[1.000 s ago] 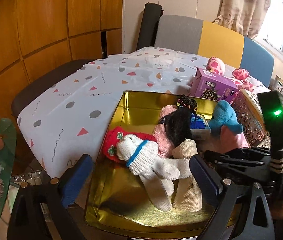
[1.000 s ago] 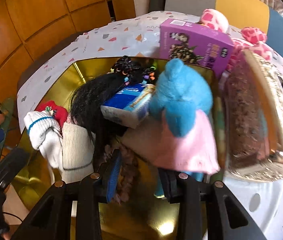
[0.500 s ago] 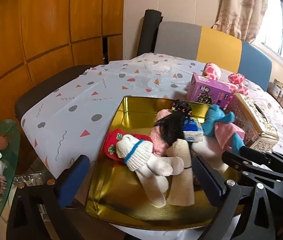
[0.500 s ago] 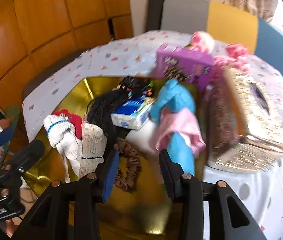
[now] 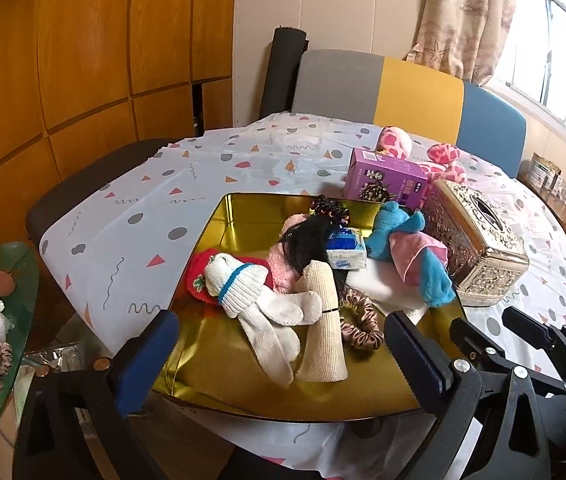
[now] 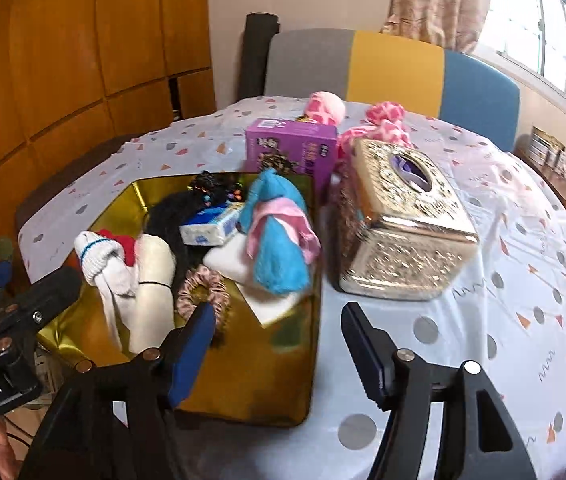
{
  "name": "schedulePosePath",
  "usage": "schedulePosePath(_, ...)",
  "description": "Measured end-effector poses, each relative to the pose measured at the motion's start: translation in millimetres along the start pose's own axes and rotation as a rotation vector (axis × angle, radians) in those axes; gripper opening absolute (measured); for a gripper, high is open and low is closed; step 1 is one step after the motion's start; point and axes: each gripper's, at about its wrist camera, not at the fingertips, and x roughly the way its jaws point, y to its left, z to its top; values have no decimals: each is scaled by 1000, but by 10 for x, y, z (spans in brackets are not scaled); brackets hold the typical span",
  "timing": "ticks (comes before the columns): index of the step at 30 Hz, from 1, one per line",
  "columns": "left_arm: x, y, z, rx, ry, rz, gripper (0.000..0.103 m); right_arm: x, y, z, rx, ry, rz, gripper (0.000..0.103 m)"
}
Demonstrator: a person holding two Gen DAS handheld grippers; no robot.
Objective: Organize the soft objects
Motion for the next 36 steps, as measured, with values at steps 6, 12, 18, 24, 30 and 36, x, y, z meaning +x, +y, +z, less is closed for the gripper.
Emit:
schedulePosePath(6,-71,-26,-12,4,-26,35,103,-98,-51,-32,13,-32,-29,66)
schedulePosePath(12,-100,-30,-21,9,-39,55,103,-105,-64,-48,20,-28,-25,66)
schedulePosePath(18,-87,-40,-31,13,-30,54,103,-104,-61,-53,18,-27,-24,66)
schedulePosePath(24,-70,-47,-42,13,-21,49,103,-89,-66,-62,25,-26,-24,66)
schedulePosePath(30,-61,-55,-49,15,-16,47,103,-87,-65,-67,22,-26,-22,66)
schedulePosePath(36,-56,-55,-49,13,-16,45,103,-84,-58,-63,21,-24,-21,66)
